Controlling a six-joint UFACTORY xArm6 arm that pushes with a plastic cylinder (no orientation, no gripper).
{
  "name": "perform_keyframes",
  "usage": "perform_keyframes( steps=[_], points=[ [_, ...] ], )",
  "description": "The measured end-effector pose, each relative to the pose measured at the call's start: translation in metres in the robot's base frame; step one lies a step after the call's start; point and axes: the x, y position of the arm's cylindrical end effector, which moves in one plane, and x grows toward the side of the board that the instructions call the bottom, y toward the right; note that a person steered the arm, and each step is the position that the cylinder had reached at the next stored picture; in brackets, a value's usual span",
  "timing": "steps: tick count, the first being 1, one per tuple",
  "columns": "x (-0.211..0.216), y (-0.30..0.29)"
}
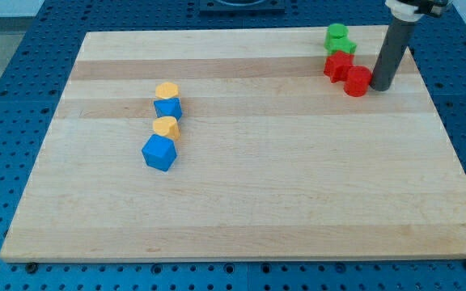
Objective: Place the arm to the top center
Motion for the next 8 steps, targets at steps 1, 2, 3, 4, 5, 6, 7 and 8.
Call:
perform_keyframes(
  steps=[1, 2, 3, 4, 5, 6, 7, 8],
  points=[
    [0.0, -0.002],
    [0.0, -0.006],
    [0.0, -0.009],
    [0.0, -0.009],
    [-0.009, 0.016],
    [-0.075, 0.07],
    [-0.147, 0.075],
    [-0.155, 0.075]
  ],
)
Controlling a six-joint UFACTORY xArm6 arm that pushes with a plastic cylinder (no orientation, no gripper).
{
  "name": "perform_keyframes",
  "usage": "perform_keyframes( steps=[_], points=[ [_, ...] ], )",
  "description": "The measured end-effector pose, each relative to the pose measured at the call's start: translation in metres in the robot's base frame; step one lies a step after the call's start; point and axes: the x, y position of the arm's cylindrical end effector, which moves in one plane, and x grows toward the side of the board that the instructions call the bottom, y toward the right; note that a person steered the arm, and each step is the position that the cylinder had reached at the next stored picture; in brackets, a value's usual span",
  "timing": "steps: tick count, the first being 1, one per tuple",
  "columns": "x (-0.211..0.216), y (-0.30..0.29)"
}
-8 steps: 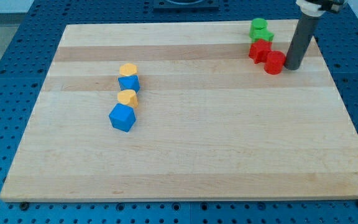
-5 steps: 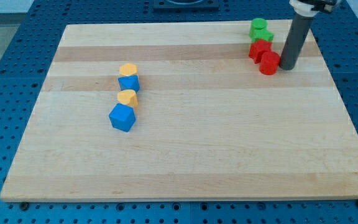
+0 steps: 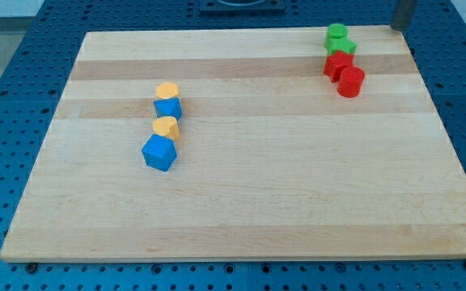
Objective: Place the arm to the top center
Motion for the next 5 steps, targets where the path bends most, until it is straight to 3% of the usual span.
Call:
perform_keyframes(
  steps=[5],
  points=[
    [0.007, -0.085]
  ],
)
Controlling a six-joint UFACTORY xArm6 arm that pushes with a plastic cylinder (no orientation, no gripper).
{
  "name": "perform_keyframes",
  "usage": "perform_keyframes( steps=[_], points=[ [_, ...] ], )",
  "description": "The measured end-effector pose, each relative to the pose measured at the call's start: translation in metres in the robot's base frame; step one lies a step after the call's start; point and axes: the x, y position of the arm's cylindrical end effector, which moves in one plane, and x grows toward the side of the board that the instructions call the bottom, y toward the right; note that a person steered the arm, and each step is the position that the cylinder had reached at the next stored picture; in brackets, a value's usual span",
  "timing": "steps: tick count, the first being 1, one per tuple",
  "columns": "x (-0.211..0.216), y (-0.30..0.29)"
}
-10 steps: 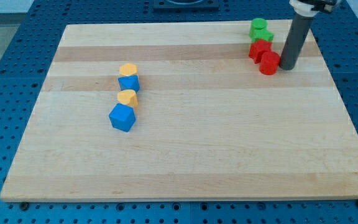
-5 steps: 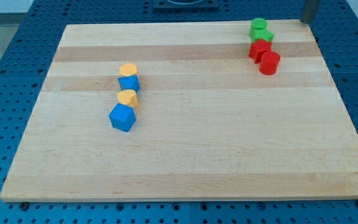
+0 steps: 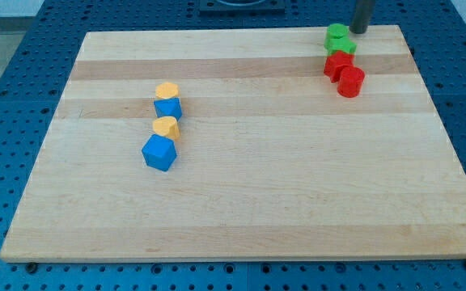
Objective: Place the arm to the top center
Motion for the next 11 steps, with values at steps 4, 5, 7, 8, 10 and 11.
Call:
perform_keyframes(
  steps=[4, 5, 7, 8, 10, 11],
  points=[
    [0.004, -0.016],
    [0.004, -0.017],
    [0.0, 0.033],
    [-0.009, 0.066],
    [-0.006, 0.042],
    [0.0, 0.02]
  ],
)
